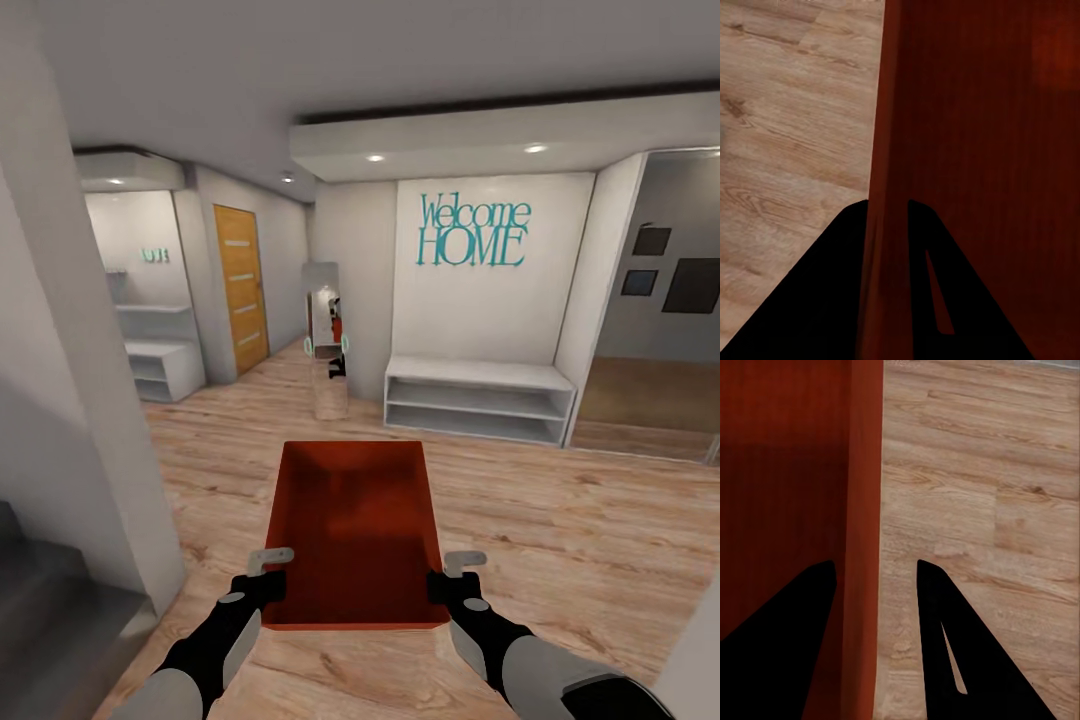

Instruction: Move the two storage containers from the living room to the garage. In the garage, place one container on the floor and stack the other container on top of it (either order is fine).

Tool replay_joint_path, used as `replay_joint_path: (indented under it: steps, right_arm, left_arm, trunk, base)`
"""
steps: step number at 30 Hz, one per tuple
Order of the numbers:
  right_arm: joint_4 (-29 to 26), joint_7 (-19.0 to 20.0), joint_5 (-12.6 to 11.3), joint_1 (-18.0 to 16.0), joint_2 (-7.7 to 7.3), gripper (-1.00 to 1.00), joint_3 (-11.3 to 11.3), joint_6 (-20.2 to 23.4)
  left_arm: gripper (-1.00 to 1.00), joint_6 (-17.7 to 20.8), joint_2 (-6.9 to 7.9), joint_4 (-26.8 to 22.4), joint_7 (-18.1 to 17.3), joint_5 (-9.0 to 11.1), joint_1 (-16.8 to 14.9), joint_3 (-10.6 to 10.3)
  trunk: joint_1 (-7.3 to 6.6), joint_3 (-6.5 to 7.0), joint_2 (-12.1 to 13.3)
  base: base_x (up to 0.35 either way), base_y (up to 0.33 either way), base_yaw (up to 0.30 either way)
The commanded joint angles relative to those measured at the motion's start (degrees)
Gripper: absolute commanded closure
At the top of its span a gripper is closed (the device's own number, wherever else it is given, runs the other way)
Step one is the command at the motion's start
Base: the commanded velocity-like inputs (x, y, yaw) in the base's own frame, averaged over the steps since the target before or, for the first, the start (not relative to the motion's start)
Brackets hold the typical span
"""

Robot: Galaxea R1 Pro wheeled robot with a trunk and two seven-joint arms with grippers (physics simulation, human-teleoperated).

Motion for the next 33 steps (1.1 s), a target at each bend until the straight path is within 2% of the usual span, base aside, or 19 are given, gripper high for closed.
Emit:
replay_joint_path:
  steps: [1, 33]
  right_arm:
    - [-0.2, 0.0, 0.2, 0.0, 0.19, 1.00, -2.0, -0.7]
    - [-0.2, 0.0, 0.2, 0.0, 0.19, 1.00, -2.0, -0.6]
  left_arm:
    - [1.00, 0.4, -0.03, 0.0, 0.5, 1.9, 0.0, 1.3]
    - [1.00, 0.4, -0.01, -0.1, 0.5, 2.1, 0.0, 1.3]
  trunk:
    - [0.05, -0.02, 0.0]
    - [0.05, -0.02, 0.0]
  base:
    - [0.324, 0.000, 0.000]
    - [0.324, 0.000, 0.000]
